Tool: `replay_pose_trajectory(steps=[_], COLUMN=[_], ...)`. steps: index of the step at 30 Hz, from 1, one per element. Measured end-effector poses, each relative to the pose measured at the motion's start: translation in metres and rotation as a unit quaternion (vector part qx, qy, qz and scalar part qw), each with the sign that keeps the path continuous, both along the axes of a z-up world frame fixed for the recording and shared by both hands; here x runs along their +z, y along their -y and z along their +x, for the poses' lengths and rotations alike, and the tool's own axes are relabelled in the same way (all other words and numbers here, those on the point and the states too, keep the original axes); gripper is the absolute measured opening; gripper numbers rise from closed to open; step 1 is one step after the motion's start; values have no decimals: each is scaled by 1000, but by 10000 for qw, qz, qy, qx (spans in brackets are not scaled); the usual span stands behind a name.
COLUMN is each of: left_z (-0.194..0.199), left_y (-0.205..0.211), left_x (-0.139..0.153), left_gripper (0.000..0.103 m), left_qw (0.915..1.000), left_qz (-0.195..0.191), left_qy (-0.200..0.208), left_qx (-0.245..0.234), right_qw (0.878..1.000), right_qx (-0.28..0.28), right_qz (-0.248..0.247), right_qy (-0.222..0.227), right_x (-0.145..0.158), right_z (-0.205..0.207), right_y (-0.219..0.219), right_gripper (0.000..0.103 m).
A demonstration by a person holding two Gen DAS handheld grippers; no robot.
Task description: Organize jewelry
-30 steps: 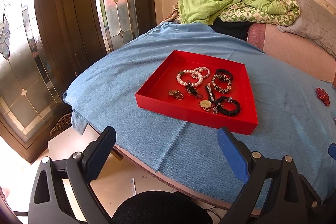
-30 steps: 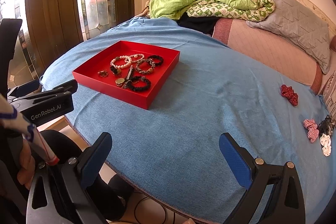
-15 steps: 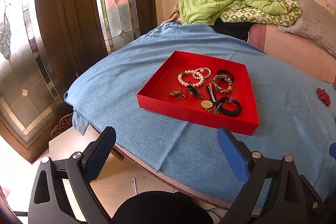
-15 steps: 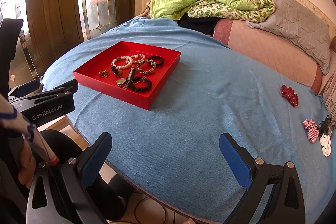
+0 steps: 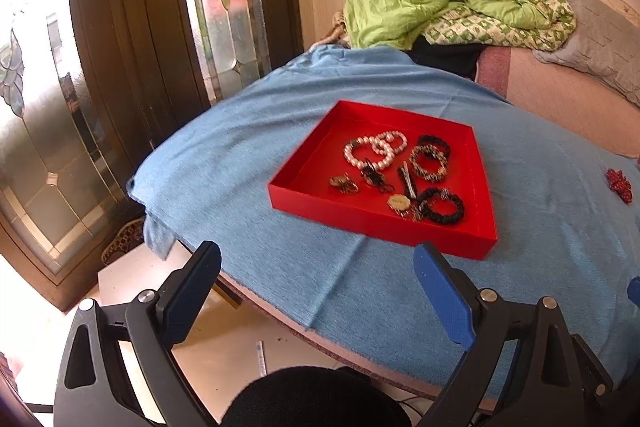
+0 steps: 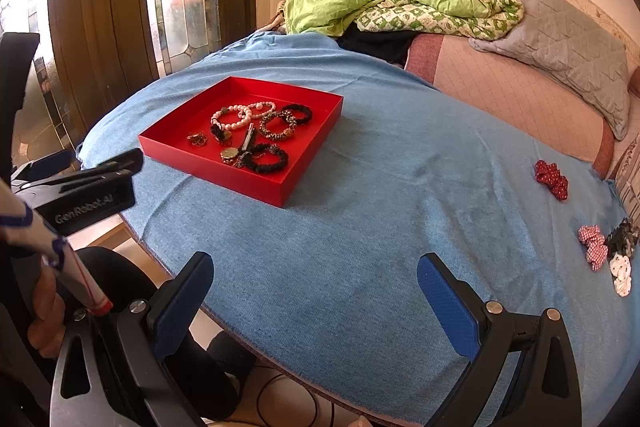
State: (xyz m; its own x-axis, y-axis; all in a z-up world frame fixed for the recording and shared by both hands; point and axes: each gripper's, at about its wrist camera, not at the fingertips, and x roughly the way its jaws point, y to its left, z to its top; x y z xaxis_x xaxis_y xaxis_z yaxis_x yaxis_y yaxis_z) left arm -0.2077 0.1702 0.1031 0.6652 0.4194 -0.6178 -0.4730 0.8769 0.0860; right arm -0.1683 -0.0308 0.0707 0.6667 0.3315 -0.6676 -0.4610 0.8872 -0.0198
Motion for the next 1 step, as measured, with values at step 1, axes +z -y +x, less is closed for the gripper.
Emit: replay_pose_trajectory(steps=[1], left_z=[2], left_y=[1], left_x=[2], left_gripper=[96], left_qw=[10000], left_qz=[-32], left_qy=[13], left_qx=[-81], right_qw=[10000], right_qx=[-31], right_qz=[22], right_qy=[-14], right_x=[0], right_z=[1], right_y=[2], right_gripper=[103])
